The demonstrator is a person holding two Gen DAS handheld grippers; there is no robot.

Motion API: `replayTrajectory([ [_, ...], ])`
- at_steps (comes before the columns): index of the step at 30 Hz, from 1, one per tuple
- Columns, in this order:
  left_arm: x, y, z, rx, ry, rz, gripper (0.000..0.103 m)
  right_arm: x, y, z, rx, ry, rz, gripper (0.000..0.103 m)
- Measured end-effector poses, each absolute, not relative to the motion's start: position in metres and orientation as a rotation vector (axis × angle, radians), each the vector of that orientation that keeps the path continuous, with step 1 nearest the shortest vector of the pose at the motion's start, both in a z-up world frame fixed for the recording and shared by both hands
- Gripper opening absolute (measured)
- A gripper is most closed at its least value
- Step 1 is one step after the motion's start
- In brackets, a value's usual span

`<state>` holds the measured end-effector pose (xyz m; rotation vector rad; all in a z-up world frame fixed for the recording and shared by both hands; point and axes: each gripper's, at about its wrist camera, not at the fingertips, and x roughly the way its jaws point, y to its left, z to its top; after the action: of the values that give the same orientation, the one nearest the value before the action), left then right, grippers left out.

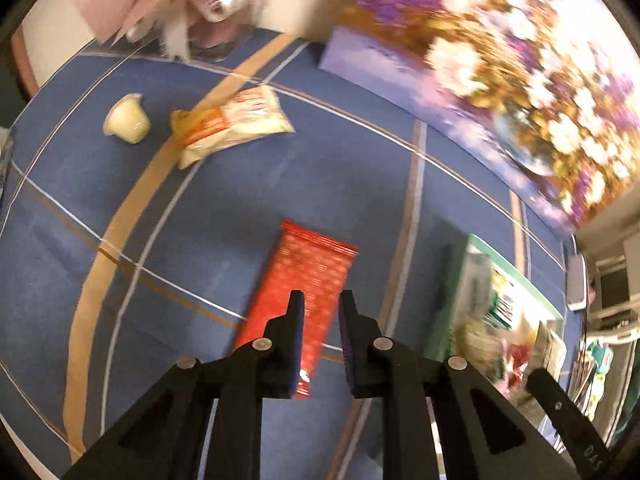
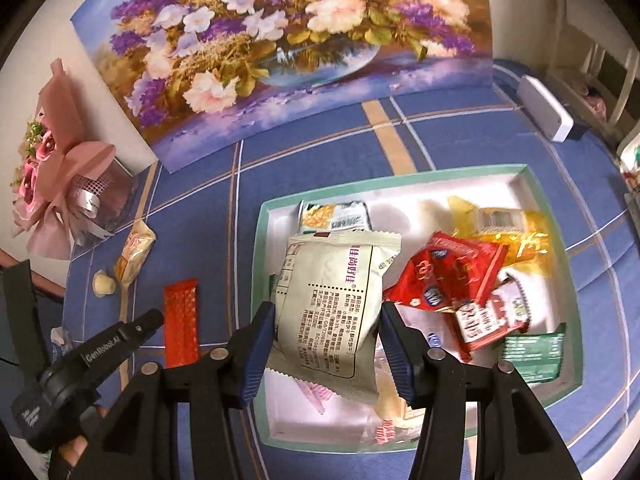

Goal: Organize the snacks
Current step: 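Carry the red packet and white bag over the white tray with both tools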

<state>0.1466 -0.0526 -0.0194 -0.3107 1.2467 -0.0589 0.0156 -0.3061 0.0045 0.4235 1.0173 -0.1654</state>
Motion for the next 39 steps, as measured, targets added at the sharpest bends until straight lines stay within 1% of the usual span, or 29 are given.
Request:
replayTrajectory([
  [1, 0.149, -0.050, -0.022, -0.313, 1.249, -0.052, 0.031, 0.018, -0.304, 0.001, 0.426, 1.025, -0.154, 0.055],
  [2, 0.150, -0.048, -0.024, -0.312, 1.249, -0.047, 0.036, 0.021, -0.301, -0.003, 0.428, 1.033, -0.144, 0.055],
  [3, 0.152, -0.047, -0.026, -0.307, 1.244, -0.044, 0.044, 0.023, -0.299, -0.006, 0.429, 1.041, -0.138, 0.055],
  [9, 0.157, -0.061, -0.053, -0.192, 1.296, -0.026, 0.048, 0.028, -0.292, -0.015, 0.424, 1.067, -0.120, 0.055],
  [10, 0.158, -0.064, -0.057, -0.164, 1.300, -0.017, 0.053, 0.029, -0.292, -0.015, 0.422, 1.067, -0.119, 0.055],
  [11, 0.158, -0.067, -0.059, -0.138, 1.299, -0.020, 0.056, 0.029, -0.291, -0.016, 0.420, 1.068, -0.117, 0.055],
  [13, 0.158, -0.072, -0.063, -0.121, 1.304, -0.045, 0.065, 0.029, -0.290, -0.016, 0.419, 1.071, -0.114, 0.055],
  [15, 0.156, -0.080, -0.066, -0.068, 1.300, -0.047, 0.067, 0.029, -0.289, -0.017, 0.418, 1.073, -0.112, 0.055],
  [18, 0.153, -0.093, -0.068, 0.031, 1.292, -0.031, 0.068, 0.029, -0.288, -0.016, 0.419, 1.073, -0.112, 0.055],
  [20, 0.152, -0.093, -0.069, 0.023, 1.288, -0.020, 0.067, 0.028, -0.290, -0.016, 0.423, 1.072, -0.117, 0.055],
  [21, 0.152, -0.092, -0.068, 0.011, 1.292, -0.014, 0.061, 0.028, -0.291, -0.016, 0.423, 1.072, -0.118, 0.055],
  [22, 0.152, -0.091, -0.067, 0.009, 1.293, -0.005, 0.051, 0.028, -0.291, -0.016, 0.425, 1.072, -0.120, 0.055],
  [23, 0.152, -0.089, -0.065, -0.002, 1.293, -0.004, 0.048, 0.028, -0.292, -0.016, 0.427, 1.072, -0.121, 0.055],
  [28, 0.150, -0.076, -0.057, -0.163, 1.298, -0.049, 0.047, 0.025, -0.296, -0.010, 0.440, 1.058, -0.121, 0.055],
  [32, 0.147, -0.084, -0.031, -0.199, 1.238, -0.107, 0.047, 0.019, -0.305, 0.005, 0.459, 1.020, -0.129, 0.055],
  [36, 0.139, -0.113, 0.005, -0.192, 1.170, -0.211, 0.047, 0.006, -0.329, 0.018, 0.491, 0.989, -0.189, 0.055],
  [39, 0.129, -0.142, 0.019, -0.139, 1.151, -0.290, 0.047, -0.007, -0.355, 0.022, 0.523, 0.979, -0.278, 0.055],
])
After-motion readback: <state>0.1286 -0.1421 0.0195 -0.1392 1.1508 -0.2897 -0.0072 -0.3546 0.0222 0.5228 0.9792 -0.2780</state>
